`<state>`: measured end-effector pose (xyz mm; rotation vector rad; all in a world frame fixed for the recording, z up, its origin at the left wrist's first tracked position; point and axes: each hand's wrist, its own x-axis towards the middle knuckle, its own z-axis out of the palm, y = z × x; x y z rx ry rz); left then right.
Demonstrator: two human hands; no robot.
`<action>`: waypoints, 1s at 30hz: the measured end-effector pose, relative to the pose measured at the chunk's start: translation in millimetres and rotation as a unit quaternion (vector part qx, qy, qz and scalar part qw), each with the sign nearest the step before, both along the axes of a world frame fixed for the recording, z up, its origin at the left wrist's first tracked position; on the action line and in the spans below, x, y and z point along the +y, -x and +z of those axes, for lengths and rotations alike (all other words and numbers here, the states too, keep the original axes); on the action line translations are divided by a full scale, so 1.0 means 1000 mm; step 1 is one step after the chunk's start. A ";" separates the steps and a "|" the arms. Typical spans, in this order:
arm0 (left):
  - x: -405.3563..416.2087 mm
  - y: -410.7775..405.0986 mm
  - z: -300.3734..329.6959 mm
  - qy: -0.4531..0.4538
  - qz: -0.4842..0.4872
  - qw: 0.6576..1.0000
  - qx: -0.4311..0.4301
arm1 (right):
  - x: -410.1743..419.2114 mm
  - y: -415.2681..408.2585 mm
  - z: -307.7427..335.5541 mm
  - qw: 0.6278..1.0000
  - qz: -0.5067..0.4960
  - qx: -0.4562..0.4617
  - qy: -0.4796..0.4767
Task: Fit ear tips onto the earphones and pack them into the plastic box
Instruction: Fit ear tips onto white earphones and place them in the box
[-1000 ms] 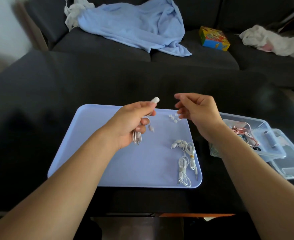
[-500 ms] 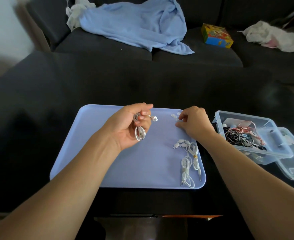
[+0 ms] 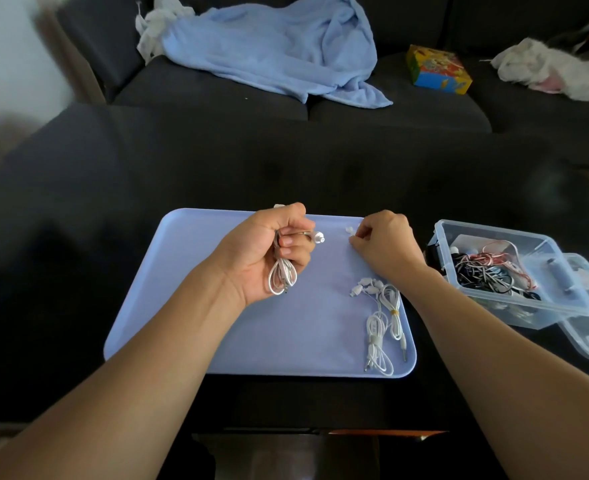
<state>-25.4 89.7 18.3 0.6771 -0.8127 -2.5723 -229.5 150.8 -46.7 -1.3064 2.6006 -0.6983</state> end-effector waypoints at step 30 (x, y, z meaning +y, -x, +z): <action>0.001 0.006 0.002 0.009 0.131 0.990 -0.046 | 0.013 -0.074 0.069 0.836 0.097 -0.453 0.293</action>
